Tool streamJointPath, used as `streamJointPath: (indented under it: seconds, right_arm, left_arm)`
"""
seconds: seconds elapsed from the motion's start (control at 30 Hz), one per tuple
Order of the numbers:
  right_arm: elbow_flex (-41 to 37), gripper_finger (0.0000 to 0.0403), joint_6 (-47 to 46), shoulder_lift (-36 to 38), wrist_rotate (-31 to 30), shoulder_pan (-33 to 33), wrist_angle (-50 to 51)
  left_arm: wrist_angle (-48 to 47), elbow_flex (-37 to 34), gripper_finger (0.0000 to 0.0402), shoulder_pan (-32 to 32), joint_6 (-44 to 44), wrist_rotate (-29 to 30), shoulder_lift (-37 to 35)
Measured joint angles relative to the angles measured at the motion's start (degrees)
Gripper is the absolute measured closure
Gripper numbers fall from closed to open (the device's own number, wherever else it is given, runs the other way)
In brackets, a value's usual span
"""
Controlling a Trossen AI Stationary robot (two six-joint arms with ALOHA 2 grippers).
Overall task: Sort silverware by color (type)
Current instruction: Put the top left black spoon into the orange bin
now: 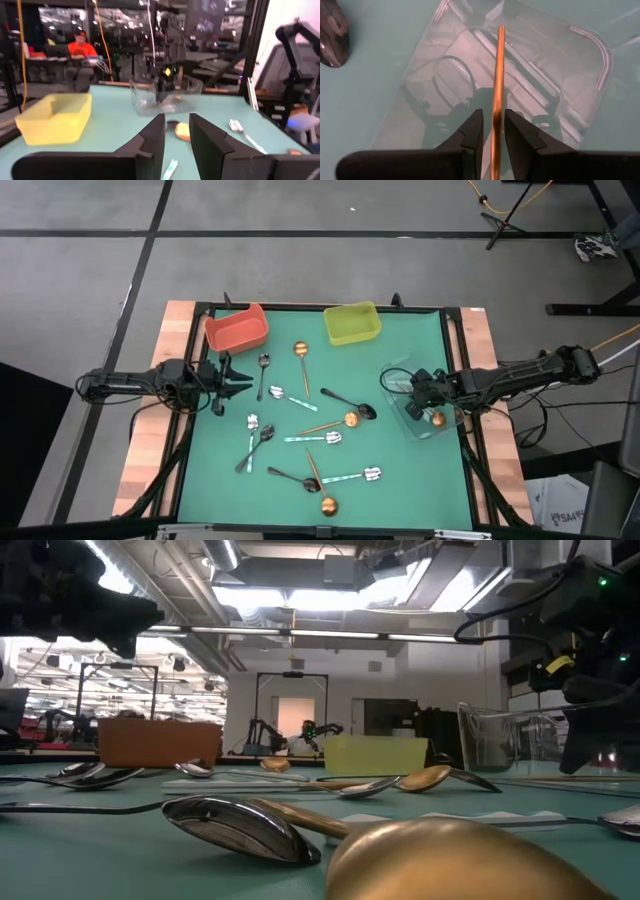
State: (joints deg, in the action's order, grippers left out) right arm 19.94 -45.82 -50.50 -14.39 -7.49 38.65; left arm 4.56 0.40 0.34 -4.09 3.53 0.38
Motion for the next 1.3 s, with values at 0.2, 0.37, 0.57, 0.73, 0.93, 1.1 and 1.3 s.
streamJointPath:
  seconds: [0.2, 0.37, 0.57, 0.73, 0.93, 1.1, 1.3]
  right_arm:
    - [0.76, 0.0336, -0.07, 0.0, 0.66, 0.0, 1.05]
    - [3.5, 0.0336, 2.81, 0.0, 0.65, 0.0, 2.23]
    - [7.19, 0.0336, 7.61, 0.0, 0.57, 0.0, 2.36]
    - [10.92, 0.0336, 10.56, 0.0, 0.5, 0.0, 4.9]
    - [16.17, 0.0336, 14.03, 0.0, -1.42, 0.0, 10.44]
    - [21.11, 0.0336, 18.56, 0.0, -4.57, 0.0, 12.18]
    - [26.76, 0.0336, 25.64, 0.0, -10.59, 0.0, 11.05]
  left_arm:
    - [5.79, 0.0, 0.0319, 0.02, -3.01, 6.51, 0.0]
    - [8.06, 0.0, 0.0319, 0.01, -3.28, 8.24, 0.0]
    - [14.98, 0.3, 0.0319, 0.02, -6.33, 10.78, 0.0]
    - [14.61, 3.14, 0.0319, 0.0, -6.91, 13.56, 0.79]
    - [14.39, 7.16, 0.0319, 0.02, -8.11, 17.03, 4.79]
    - [14.08, 11.37, 0.0319, 0.02, -9.29, 20.58, 10.77]
    - [13.93, 15.93, 0.0319, 0.02, -9.29, 24.78, 18.98]
